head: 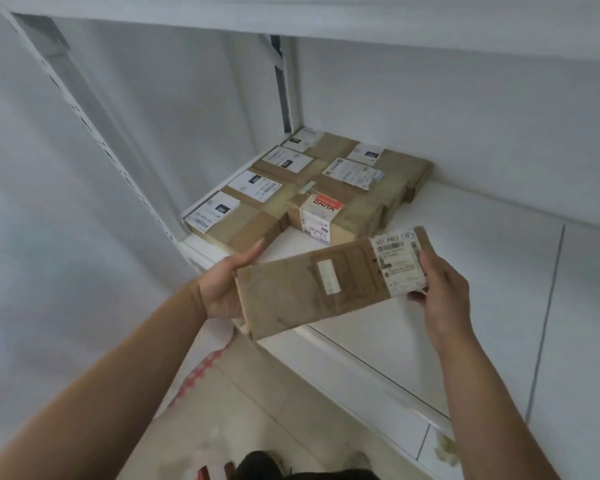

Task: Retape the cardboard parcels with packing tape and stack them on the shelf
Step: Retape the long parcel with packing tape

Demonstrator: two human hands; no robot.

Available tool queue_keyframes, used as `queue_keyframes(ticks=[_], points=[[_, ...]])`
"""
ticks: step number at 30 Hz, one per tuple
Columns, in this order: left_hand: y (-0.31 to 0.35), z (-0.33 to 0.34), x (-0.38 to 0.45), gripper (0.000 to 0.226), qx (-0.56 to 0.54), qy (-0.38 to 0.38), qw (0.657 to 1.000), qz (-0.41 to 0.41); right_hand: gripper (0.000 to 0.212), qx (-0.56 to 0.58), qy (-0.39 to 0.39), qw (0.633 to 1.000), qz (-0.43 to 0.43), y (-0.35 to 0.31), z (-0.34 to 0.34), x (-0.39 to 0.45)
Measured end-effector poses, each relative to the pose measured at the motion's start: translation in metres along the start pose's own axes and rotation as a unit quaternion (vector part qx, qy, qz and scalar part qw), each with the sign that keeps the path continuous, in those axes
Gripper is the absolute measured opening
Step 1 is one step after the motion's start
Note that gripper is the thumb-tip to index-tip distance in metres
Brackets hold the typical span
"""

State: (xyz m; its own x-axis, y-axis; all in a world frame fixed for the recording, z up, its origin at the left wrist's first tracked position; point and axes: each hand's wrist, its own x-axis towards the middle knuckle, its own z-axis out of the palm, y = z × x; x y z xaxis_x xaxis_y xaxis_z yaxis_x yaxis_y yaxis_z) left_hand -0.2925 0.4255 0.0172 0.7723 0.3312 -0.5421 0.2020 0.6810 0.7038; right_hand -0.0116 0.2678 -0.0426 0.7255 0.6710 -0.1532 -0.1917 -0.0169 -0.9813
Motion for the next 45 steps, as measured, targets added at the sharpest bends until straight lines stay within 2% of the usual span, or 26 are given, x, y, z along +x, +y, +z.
queue_keyframes(ticks=[2, 4, 7, 9, 12, 14, 15, 18, 19, 21, 22, 25, 28, 30, 34, 38, 43, 45], points=[[0.012, -0.007, 0.021, 0.069, -0.008, 0.029, 0.997, 0.075, 0.024, -0.003, 0.081, 0.997, 0.012, 0.013, -0.006, 0.008], [0.015, -0.009, 0.046, 0.056, 0.045, 0.118, 0.981, 0.145, 0.025, -0.021, 0.136, 0.99, 0.024, 0.027, -0.006, 0.011], [0.002, -0.015, 0.081, 0.029, 0.118, 0.279, 0.932, 0.201, 0.033, -0.067, 0.2, 0.977, 0.032, 0.039, 0.008, 0.004], [-0.004, -0.024, 0.096, 0.037, 0.245, 0.333, 0.883, 0.221, 0.036, -0.114, 0.235, 0.964, 0.039, 0.043, 0.022, -0.007], [-0.007, -0.037, 0.104, 0.043, 0.419, 0.321, 0.815, 0.239, 0.036, -0.164, 0.259, 0.951, 0.05, 0.045, 0.043, -0.02], [-0.007, -0.047, 0.106, 0.057, 0.517, 0.304, 0.754, 0.269, 0.044, -0.189, 0.281, 0.94, 0.035, 0.046, 0.052, -0.024], [-0.006, -0.052, 0.107, 0.064, 0.547, 0.289, 0.737, 0.273, 0.048, -0.215, 0.295, 0.931, 0.02, 0.047, 0.055, -0.025], [-0.003, -0.067, 0.108, 0.073, 0.577, 0.247, 0.733, 0.263, 0.042, -0.259, 0.308, 0.916, 0.003, 0.051, 0.065, -0.03], [-0.003, -0.07, 0.108, 0.067, 0.599, 0.237, 0.709, 0.288, 0.041, -0.263, 0.311, 0.914, 0.001, 0.052, 0.069, -0.031], [-0.003, -0.077, 0.113, 0.056, 0.653, 0.239, 0.639, 0.329, 0.04, -0.271, 0.314, 0.91, 0.009, 0.058, 0.075, -0.031], [-0.003, -0.08, 0.116, 0.058, 0.673, 0.245, 0.614, 0.331, 0.04, -0.273, 0.315, 0.909, 0.015, 0.061, 0.078, -0.031], [0.003, -0.088, 0.119, 0.072, 0.727, 0.246, 0.553, 0.324, 0.036, -0.27, 0.324, 0.906, 0.025, 0.068, 0.082, -0.029], [0.004, -0.093, 0.123, 0.066, 0.762, 0.238, 0.501, 0.334, 0.019, -0.276, 0.33, 0.902, 0.033, 0.068, 0.087, -0.028], [0.005, -0.096, 0.125, 0.063, 0.767, 0.232, 0.49, 0.344, 0.021, -0.285, 0.331, 0.899, 0.036, 0.067, 0.09, -0.027], [0.009, -0.103, 0.132, 0.049, 0.751, 0.213, 0.504, 0.37, 0.034, -0.298, 0.317, 0.898, 0.062, 0.063, 0.093, -0.027], [0.01, -0.104, 0.132, 0.042, 0.745, 0.205, 0.521, 0.363, 0.045, -0.317, 0.284, 0.901, 0.083, 0.054, 0.087, -0.028], [0.005, -0.098, 0.131, 0.052, 0.742, 0.222, 0.533, 0.34, 0.057, -0.334, 0.243, 0.907, 0.083, 0.05, 0.079, -0.029], [0.005, -0.087, 0.128, 0.063, 0.741, 0.23, 0.545, 0.318, 0.05, -0.315, 0.204, 0.924, 0.078, 0.042, 0.075, -0.034]])
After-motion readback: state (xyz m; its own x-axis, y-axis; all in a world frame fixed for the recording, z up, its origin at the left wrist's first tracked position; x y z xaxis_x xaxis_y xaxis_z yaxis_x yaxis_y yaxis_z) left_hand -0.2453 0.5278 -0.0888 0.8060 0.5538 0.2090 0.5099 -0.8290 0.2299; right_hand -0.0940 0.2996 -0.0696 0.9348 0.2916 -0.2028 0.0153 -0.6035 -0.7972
